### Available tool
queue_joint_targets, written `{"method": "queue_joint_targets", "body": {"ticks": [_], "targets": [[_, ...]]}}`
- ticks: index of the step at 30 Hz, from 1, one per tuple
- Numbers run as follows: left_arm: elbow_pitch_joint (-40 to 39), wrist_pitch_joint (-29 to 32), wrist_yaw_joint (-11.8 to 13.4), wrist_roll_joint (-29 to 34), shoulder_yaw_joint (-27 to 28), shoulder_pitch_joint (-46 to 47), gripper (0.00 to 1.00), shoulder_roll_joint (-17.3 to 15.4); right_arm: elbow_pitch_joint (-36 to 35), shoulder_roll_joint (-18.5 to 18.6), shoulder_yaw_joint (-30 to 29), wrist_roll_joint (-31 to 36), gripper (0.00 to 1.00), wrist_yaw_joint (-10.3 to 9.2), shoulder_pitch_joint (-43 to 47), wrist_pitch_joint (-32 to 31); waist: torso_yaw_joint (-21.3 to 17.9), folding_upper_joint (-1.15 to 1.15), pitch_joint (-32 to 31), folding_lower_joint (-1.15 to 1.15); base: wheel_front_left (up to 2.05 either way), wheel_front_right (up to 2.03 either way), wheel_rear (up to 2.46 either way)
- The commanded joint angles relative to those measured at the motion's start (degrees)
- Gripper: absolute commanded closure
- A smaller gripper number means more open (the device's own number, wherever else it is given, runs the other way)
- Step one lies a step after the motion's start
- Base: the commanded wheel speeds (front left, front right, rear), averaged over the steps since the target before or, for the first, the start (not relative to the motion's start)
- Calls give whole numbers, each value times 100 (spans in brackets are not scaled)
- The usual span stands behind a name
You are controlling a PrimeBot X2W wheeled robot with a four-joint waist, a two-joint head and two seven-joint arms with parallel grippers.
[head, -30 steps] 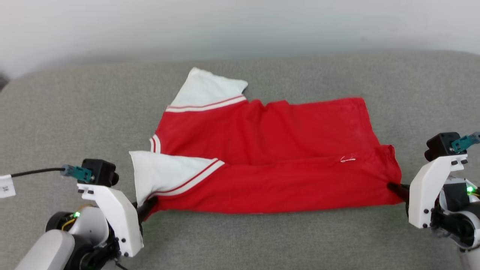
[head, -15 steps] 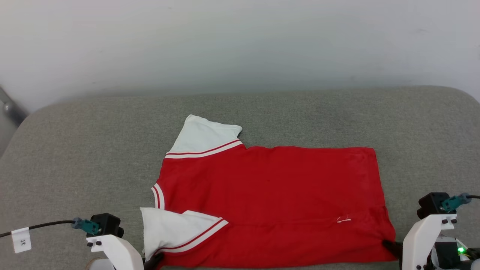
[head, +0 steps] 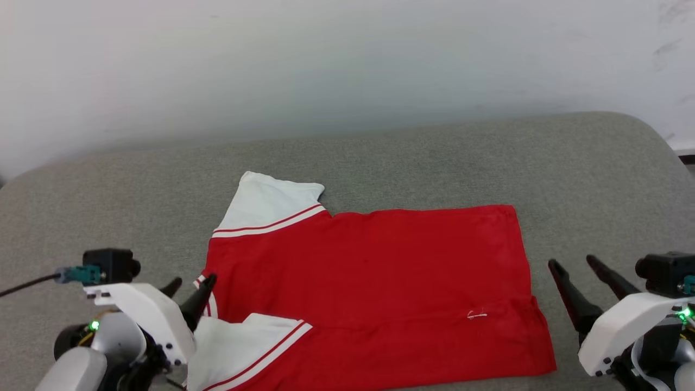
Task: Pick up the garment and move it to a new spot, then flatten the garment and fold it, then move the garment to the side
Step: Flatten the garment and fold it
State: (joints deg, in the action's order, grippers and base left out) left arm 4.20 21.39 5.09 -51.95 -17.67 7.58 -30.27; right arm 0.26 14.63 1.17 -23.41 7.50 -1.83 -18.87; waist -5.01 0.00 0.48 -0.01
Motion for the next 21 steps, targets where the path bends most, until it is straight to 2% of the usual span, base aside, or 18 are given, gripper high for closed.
{"method": "queue_joint_targets", "body": {"ticks": [1,7,12,16,21], "targets": [[-6,-124,50,111,70,198,0,-16,-56,-45,-13,105,0,-2,-123,166,-100,0,100,1,0,0,0],[327,-610,103,496,166,1180,0,111,-304,-250,-170,347,0,-3,-458,695,-343,0,657,1,0,0,0],[824,-675,64,692,176,2242,0,154,-530,-437,-284,412,0,-2,-839,992,-492,0,1379,1,0,0,0],[1281,-413,-58,802,127,3119,0,7,-612,-557,-251,432,0,-2,-1128,1165,-658,0,1880,1,0,0,0],[1784,357,-245,903,-62,4012,0,-321,-626,-694,-110,384,0,-2,-1402,1364,-933,0,2432,1,0,0,0]]}}
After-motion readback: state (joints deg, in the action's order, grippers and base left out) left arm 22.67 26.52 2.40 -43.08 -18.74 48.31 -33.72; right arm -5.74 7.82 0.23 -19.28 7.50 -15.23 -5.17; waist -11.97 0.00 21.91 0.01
